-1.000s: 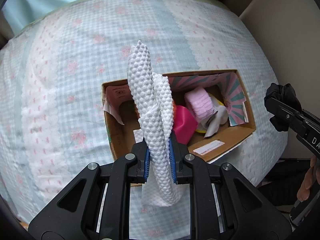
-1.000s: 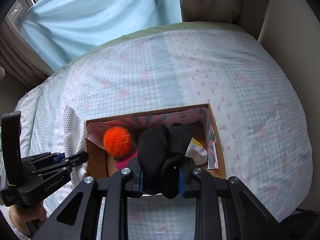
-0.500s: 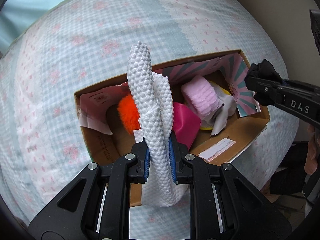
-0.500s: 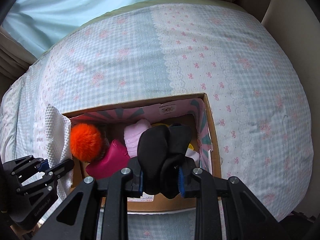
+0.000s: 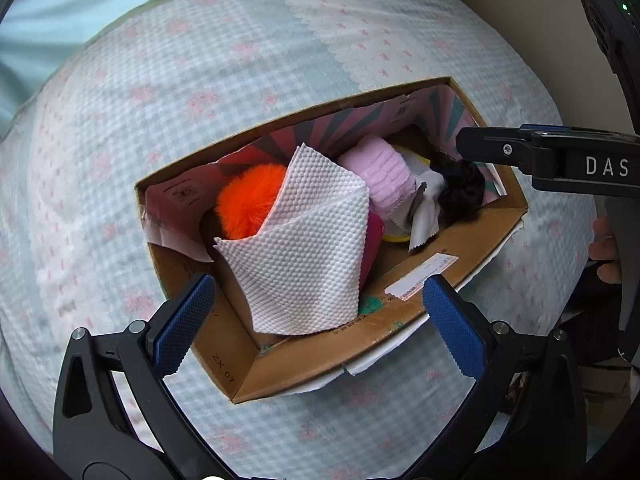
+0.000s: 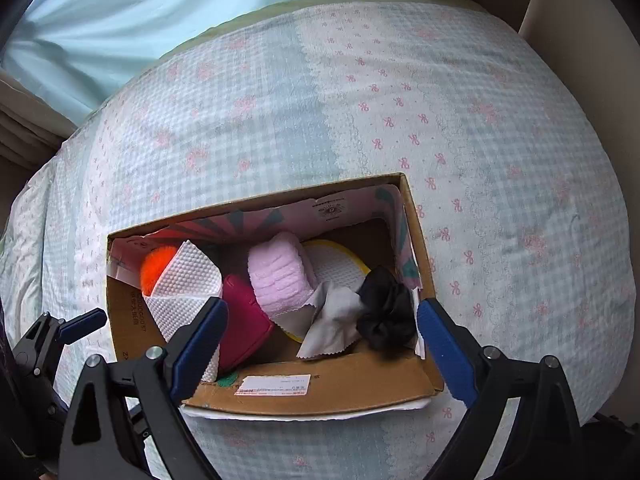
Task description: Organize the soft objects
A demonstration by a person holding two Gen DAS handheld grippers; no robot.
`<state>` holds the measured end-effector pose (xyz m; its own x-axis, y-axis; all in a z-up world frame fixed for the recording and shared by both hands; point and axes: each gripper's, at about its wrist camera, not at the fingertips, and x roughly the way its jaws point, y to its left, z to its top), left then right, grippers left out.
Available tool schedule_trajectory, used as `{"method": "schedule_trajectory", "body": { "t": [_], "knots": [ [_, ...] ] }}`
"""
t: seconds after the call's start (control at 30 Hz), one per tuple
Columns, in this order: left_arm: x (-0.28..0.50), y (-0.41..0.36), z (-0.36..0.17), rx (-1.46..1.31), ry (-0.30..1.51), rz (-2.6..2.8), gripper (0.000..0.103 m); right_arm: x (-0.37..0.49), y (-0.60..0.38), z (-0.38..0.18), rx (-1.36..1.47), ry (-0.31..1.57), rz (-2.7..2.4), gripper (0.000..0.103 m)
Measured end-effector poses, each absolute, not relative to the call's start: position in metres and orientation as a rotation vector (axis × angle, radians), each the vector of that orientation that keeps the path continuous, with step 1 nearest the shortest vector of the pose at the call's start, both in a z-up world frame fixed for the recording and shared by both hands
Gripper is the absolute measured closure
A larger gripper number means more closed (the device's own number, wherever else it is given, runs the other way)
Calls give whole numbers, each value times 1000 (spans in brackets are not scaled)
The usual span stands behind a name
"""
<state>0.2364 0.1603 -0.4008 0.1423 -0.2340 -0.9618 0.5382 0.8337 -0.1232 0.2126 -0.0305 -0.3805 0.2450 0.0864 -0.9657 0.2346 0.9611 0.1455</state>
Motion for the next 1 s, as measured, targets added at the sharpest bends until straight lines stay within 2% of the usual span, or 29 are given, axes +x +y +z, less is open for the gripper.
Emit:
{"method": "schedule_trajectory", "body": {
  "t": [0.3, 0.5, 0.67, 1.0],
  "knots": [
    [210, 173, -375, 235, 1279, -516, 0, 190, -23, -349, 241, 1272, -76, 9],
    [190, 173, -333, 210, 1231, -450, 0, 170, -27, -301, 219, 1215, -31, 9],
    [167, 179, -267, 86, 1132, -360, 0, 144, -37, -237, 158, 1130, 6, 9],
    [87, 166, -100, 8, 753, -149, 0, 68, -68, -93, 32, 824, 4, 9]
  ]
}}
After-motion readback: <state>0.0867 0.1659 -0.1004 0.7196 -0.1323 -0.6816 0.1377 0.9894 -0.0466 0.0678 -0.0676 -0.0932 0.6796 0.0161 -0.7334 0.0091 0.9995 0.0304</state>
